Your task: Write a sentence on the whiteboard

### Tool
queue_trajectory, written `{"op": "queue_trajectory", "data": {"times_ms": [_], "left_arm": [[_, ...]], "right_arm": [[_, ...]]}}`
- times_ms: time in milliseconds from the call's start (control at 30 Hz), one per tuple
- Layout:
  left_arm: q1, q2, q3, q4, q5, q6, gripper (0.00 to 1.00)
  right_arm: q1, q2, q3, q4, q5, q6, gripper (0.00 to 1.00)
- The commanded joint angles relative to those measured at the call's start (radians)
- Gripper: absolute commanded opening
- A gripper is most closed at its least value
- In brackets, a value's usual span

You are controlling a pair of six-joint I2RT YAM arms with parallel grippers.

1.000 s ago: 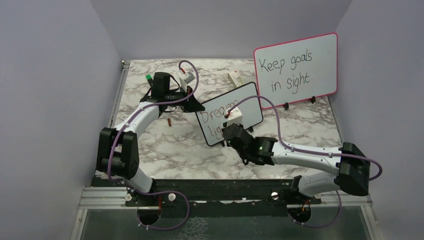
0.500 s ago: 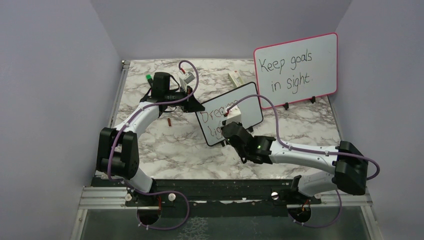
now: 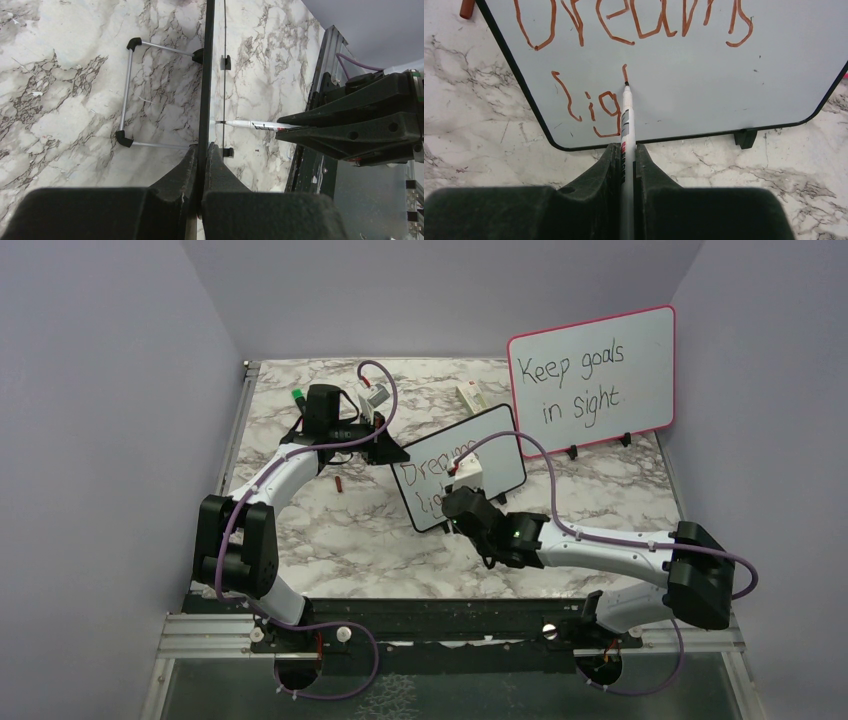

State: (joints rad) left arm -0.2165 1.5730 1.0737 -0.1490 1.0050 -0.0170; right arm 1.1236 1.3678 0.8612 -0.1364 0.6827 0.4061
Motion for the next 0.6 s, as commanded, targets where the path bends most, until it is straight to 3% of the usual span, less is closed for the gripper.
{"op": "queue_trajectory", "data": {"times_ms": [0, 567], "left_arm": [[-0.032, 0.080, -0.047, -0.132, -0.199, 0.074, 0.00], [-0.032, 0.081, -0.046, -0.132, -0.200, 0.074, 0.00]], "right_arm": [[-0.005, 0.014, -0.007, -0.064, -0.036, 0.051, 0.01], [-0.005, 0.021, -0.025, -0.111, -0.084, 0.076, 0.01]]}}
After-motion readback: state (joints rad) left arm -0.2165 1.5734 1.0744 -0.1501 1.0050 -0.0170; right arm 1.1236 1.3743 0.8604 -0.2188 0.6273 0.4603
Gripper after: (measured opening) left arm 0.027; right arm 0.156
